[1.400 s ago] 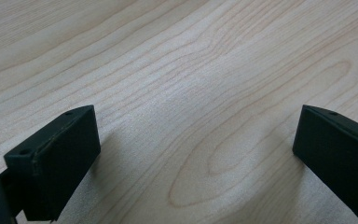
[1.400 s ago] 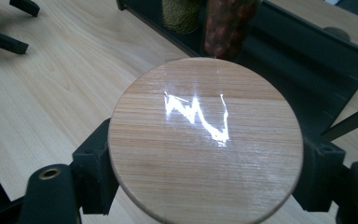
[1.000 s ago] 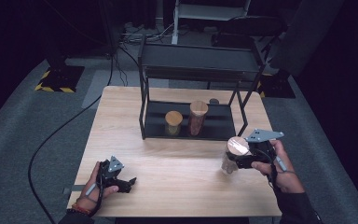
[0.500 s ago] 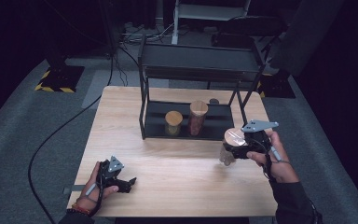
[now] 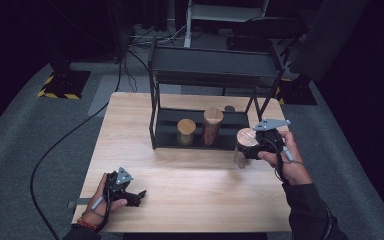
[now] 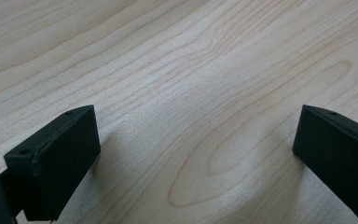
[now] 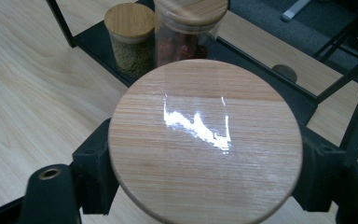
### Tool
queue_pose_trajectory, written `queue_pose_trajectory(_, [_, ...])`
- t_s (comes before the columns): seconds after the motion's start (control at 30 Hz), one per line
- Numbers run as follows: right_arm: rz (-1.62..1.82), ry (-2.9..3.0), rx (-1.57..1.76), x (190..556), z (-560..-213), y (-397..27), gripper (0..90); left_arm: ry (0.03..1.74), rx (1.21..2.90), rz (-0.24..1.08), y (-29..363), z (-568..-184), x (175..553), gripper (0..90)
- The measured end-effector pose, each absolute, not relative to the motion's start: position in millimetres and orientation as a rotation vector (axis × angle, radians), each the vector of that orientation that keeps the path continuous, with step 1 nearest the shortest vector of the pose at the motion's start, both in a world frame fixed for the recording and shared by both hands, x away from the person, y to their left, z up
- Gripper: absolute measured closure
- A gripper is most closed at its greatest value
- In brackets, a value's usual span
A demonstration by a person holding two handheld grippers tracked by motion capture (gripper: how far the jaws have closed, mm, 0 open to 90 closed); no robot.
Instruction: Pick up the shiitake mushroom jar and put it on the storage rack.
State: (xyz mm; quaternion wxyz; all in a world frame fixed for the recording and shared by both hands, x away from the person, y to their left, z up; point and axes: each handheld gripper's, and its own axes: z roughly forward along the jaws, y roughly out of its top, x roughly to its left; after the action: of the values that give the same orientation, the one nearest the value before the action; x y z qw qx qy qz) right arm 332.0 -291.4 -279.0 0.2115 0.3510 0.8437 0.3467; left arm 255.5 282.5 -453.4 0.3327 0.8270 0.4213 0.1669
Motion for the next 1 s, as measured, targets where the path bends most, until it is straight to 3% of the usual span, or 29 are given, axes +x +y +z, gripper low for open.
queue_pose_trajectory(1.0, [0.901, 2.279, 1.115, 385.0, -280.3, -270.4, 24.2, 1.100, 2.160, 0.436, 282.6, -453.4, 255.5, 0.3])
